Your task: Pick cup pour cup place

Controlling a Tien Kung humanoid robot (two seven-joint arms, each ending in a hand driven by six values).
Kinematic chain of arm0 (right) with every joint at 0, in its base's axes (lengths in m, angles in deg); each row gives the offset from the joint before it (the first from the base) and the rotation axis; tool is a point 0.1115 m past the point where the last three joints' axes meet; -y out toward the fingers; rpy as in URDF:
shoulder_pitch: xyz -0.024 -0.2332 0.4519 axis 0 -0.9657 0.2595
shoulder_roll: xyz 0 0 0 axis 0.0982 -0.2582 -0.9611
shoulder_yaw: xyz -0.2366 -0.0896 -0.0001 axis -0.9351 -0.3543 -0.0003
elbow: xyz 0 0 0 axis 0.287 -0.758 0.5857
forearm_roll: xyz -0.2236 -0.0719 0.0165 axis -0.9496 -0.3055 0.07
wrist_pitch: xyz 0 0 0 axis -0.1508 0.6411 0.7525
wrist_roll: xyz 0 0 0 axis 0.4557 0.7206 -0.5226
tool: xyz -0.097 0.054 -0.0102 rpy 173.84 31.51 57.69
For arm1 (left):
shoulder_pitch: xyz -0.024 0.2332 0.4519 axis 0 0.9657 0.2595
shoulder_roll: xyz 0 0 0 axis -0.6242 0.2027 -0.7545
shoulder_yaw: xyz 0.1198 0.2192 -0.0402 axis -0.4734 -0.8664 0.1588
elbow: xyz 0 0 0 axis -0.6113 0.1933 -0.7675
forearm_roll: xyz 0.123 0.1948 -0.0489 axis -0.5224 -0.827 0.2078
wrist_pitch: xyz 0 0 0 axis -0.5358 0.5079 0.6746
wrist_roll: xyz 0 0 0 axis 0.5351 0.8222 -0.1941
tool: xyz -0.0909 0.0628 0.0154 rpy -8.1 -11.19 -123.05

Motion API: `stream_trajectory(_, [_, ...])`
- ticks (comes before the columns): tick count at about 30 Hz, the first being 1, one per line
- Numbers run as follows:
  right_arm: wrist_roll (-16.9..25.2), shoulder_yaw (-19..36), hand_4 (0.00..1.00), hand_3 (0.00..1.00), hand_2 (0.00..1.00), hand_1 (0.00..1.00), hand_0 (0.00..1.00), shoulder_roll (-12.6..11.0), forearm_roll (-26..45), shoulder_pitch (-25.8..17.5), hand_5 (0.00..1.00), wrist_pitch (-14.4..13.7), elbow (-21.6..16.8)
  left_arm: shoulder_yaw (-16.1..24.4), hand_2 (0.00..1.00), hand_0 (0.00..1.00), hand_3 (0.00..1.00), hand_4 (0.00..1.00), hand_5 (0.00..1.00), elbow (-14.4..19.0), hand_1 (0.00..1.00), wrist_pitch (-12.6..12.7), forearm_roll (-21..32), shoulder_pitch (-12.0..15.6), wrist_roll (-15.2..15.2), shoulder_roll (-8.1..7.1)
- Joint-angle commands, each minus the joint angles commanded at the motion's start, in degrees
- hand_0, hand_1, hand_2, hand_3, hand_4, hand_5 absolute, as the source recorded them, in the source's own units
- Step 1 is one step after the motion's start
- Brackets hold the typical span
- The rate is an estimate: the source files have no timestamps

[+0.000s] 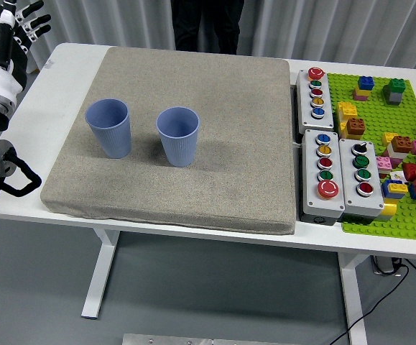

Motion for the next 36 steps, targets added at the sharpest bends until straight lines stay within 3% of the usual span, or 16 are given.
stream_trajectory(7, [0.1, 0.7, 0.002, 0.596, 0.587, 0.659, 0.690, -0.1, -0.8, -0.4, 0.108, 0.1, 0.0, 0.8, 0.880, 0.777, 0.977, 0.982, 0.764, 4.3, 0.779, 0.7, 0.4, 7.1, 0.0, -2.28])
stream_trajectory(12, [0.1, 1.2, 0.002, 0.596, 0.587, 0.659, 0.690, -0.1, -1.2, -0.4, 0.108, 0.1, 0.0, -0.9, 0.880, 0.777, 0.977, 0.982, 0.764, 6.8, 0.779, 2.3, -0.2, 11.4, 1.2, -2.86])
stream_trajectory(13, [0.1, 1.2, 0.002, 0.595, 0.586, 0.659, 0.690, -0.1, -1.2, -0.4, 0.109, 0.2, 0.0, -1.5, 0.877, 0.772, 0.982, 0.975, 0.701, 7.1, 0.776, 2.4, -0.9, 12.3, 1.3, -2.73])
stream_trajectory(18, [0.0, 1.7, 0.002, 0.595, 0.586, 0.659, 0.690, 0.1, -1.7, -0.3, 0.109, 0.2, 0.0, -2.5, 0.877, 0.772, 0.982, 0.975, 0.701, 7.6, 0.776, 2.8, -2.9, 15.5, 1.6, -1.47])
stream_trajectory(25, [-0.1, 1.5, 0.002, 0.595, 0.587, 0.659, 0.690, 0.3, -1.7, -0.2, 0.110, 0.2, 0.0, -3.9, 0.876, 0.779, 0.980, 0.978, 0.687, 5.8, 0.774, 3.1, -6.8, 16.3, 1.7, 0.25])
stream_trajectory(36, [-0.1, 1.1, 0.002, 0.595, 0.587, 0.659, 0.690, 0.4, -1.5, 0.0, 0.111, 0.2, 0.0, -6.7, 0.878, 0.782, 0.983, 0.970, 0.632, 5.6, 0.776, 3.4, -6.5, 19.3, 3.7, 2.12])
